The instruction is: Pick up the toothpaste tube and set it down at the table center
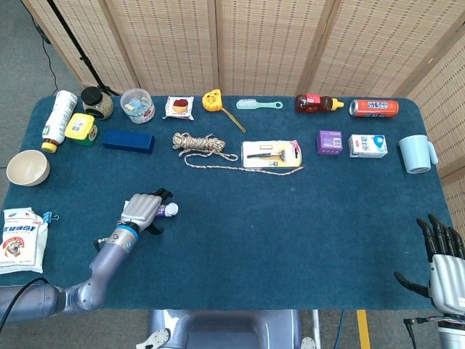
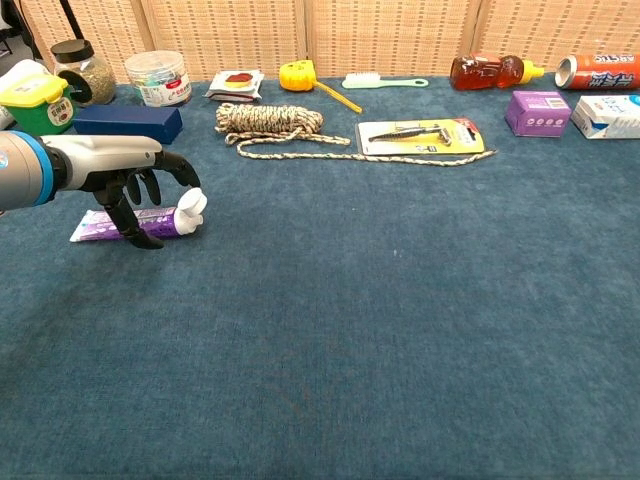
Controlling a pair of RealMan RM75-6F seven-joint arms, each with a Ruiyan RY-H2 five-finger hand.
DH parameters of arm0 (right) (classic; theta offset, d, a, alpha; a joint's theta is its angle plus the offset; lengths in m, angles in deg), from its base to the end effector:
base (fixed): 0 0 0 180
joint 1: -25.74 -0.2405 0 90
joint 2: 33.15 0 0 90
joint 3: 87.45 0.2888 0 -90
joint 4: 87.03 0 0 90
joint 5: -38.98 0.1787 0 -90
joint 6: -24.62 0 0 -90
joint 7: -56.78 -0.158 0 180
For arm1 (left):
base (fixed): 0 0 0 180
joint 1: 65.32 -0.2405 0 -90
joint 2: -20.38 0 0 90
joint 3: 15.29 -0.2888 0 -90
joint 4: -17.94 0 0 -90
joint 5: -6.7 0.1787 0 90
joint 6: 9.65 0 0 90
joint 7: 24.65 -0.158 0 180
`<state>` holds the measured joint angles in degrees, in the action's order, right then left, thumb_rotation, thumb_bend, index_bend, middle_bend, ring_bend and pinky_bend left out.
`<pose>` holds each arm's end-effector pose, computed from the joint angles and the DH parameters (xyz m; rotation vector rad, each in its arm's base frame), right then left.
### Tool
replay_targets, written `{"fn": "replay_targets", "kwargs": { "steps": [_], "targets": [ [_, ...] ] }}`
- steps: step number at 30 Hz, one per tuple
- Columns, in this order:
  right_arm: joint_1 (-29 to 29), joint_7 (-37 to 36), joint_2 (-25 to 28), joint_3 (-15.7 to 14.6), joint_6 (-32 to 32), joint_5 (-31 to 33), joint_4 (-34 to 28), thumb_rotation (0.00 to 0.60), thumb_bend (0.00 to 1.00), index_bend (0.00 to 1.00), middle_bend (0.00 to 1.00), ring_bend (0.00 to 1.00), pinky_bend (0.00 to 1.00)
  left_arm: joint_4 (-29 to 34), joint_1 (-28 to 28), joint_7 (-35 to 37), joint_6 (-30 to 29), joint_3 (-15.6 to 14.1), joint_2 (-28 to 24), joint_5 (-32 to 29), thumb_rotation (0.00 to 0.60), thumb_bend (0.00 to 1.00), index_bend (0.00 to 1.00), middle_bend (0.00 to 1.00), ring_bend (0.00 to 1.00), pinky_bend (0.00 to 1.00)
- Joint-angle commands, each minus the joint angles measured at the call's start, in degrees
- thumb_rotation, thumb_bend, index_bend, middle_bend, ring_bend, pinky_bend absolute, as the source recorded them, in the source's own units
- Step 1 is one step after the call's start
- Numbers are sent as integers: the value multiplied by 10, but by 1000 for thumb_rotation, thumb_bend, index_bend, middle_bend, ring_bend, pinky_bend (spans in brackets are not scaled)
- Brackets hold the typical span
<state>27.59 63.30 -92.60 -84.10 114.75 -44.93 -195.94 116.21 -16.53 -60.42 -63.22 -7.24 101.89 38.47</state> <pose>-0.3015 -0.1574 0.2242 1.2167 -0.9898 0.9205 -0.1790 0.3656 0.0231 -1.8324 -1.1877 -0.5910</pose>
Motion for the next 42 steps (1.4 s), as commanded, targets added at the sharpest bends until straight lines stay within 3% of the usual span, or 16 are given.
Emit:
{"fn": "replay_targets", "kwargs": {
  "steps": [1,8,12,42],
  "targets": [
    [1,-2,0,-1,0,-1,1,600,0,33,0,0,0,-10,-8,21,-8,-5,-5,42,588,229,175,150,242,279],
    [4,-5,-1,-2,5,-6,3,600,0,33,0,0,0,-54,-22,19,-41,-41,12,154,600,237,261,152,234,279],
    [5,-5,1,-2,6,-7,2,600,0,33,0,0,0,-67,-29,12,-58,-50,23,174,600,238,314,154,235,278],
    [20,-10,4,-6,20,-11,0,600,0,33,0,0,0,-129,-54,41,-68,-20,95,154,600,239,346,236,313,278]
  ]
}}
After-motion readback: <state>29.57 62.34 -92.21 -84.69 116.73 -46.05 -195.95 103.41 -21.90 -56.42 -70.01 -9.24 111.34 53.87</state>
